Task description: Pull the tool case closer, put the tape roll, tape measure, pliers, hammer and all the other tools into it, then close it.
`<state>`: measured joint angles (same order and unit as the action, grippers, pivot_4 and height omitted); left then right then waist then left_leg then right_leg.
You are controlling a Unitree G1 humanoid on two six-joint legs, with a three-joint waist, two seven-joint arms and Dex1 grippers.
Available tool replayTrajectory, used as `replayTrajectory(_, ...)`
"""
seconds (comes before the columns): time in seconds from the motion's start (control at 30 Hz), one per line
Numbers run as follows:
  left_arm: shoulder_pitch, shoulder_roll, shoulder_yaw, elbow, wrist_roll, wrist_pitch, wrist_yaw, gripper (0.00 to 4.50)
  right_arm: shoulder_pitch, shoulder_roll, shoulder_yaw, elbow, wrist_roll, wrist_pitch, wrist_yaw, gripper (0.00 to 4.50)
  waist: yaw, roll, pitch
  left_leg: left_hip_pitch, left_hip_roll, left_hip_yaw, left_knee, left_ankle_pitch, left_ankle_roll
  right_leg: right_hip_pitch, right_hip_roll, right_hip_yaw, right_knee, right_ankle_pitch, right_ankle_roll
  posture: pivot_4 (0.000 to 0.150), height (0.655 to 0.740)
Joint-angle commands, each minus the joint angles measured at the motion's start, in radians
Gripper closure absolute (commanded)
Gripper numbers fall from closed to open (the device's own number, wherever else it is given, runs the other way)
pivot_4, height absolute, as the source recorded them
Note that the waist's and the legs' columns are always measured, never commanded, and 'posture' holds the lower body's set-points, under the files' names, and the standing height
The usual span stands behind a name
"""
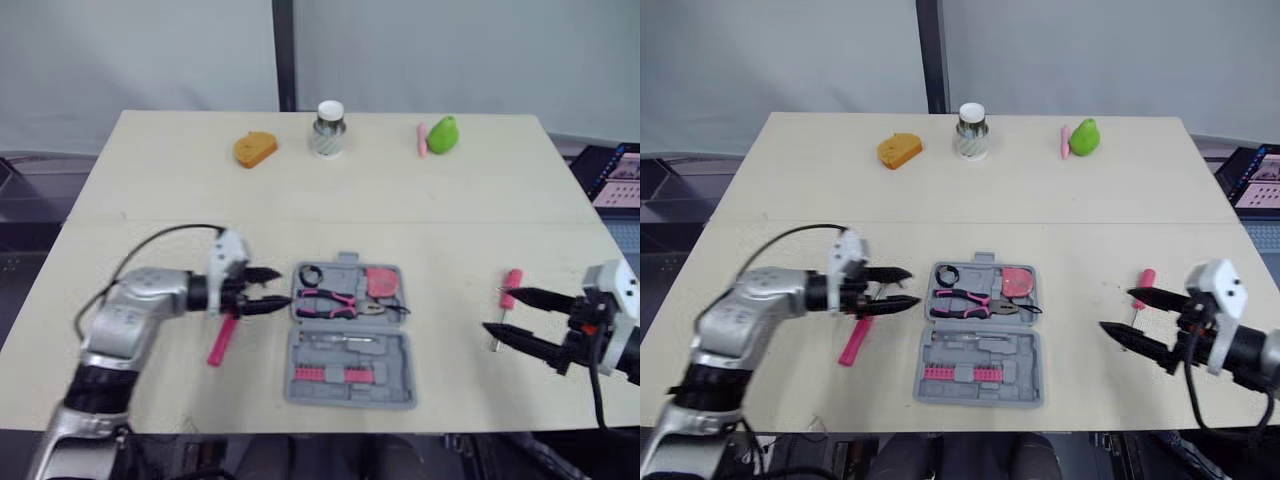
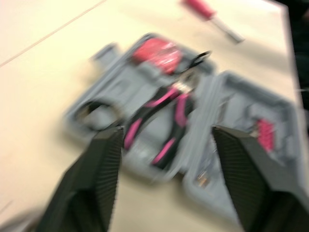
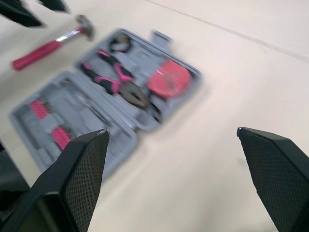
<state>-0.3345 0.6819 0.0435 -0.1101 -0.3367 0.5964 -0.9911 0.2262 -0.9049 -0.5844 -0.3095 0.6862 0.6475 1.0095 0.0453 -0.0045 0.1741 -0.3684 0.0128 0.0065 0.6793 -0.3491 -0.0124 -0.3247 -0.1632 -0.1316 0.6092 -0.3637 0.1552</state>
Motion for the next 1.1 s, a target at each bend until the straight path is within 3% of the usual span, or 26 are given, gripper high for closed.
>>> replayTrajectory(0.03,0.115,0.108,0.204,0.104,0.033,-0.110,0.045,0.06,-0.010,0.020,-0.014,0.268,-0.112,-0.152,0.006,0.00,-0.010,0.000,0.000,0.000,0.000,0.000,-0.001,0.000,0.000,0.000,0.000,0.000,0.000,0.000,0.000,0.150,0.7400)
replayTrajectory(0.17,0.264,0.147,0.361,0.198,0.033,-0.223,0.072,0.06,-0.082,0.057,0.021,0.458,-0.181,-0.275,-0.014,0.00,-0.023,0.002,0.001,0.001,0.000,0.002,-0.003,0.000,0.000,-0.001,0.000,0.001,-0.002,0.000,0.000,0.150,0.7400)
replayTrajectory(0.33,0.389,0.098,0.515,0.263,0.014,-0.315,0.162,0.06,-0.130,0.112,0.036,0.550,-0.222,-0.351,-0.062,0.00,-0.022,0.003,0.002,0.001,0.001,0.003,-0.005,0.000,0.000,-0.002,0.000,0.001,-0.002,0.000,0.000,0.150,0.7400)
replayTrajectory(0.53,0.465,0.084,0.576,0.312,0.012,-0.364,0.202,0.06,-0.160,0.128,0.037,0.618,-0.252,-0.408,-0.105,0.00,-0.021,0.003,0.002,0.001,0.000,0.003,-0.004,0.000,0.000,-0.002,-0.001,0.001,-0.001,0.000,0.000,0.150,0.7400)
replayTrajectory(0.7,0.427,0.095,0.543,0.336,0.016,-0.375,0.204,0.06,-0.159,0.124,0.032,0.612,-0.248,-0.408,-0.104,0.00,-0.021,0.003,0.002,0.001,0.000,0.003,-0.005,0.000,0.000,-0.002,-0.001,0.001,-0.001,0.000,0.000,0.150,0.7400)
replayTrajectory(0.9,0.386,0.055,0.472,0.211,-0.018,-0.308,0.219,0.06,-0.130,0.126,0.059,0.407,-0.178,-0.327,-0.064,0.00,-0.023,0.003,0.002,0.001,0.001,0.003,-0.005,0.000,0.000,-0.003,-0.001,0.002,-0.001,0.000,0.000,0.150,0.7400)
replayTrajectory(1.1,0.424,-0.166,0.401,-0.154,-0.086,-0.110,0.458,0.06,-0.225,0.078,0.247,0.001,-0.052,-0.100,-0.055,0.00,-0.031,0.004,0.002,0.001,0.001,0.003,-0.005,0.000,-0.001,-0.003,-0.001,0.003,0.000,0.000,0.000,0.150,0.7400)
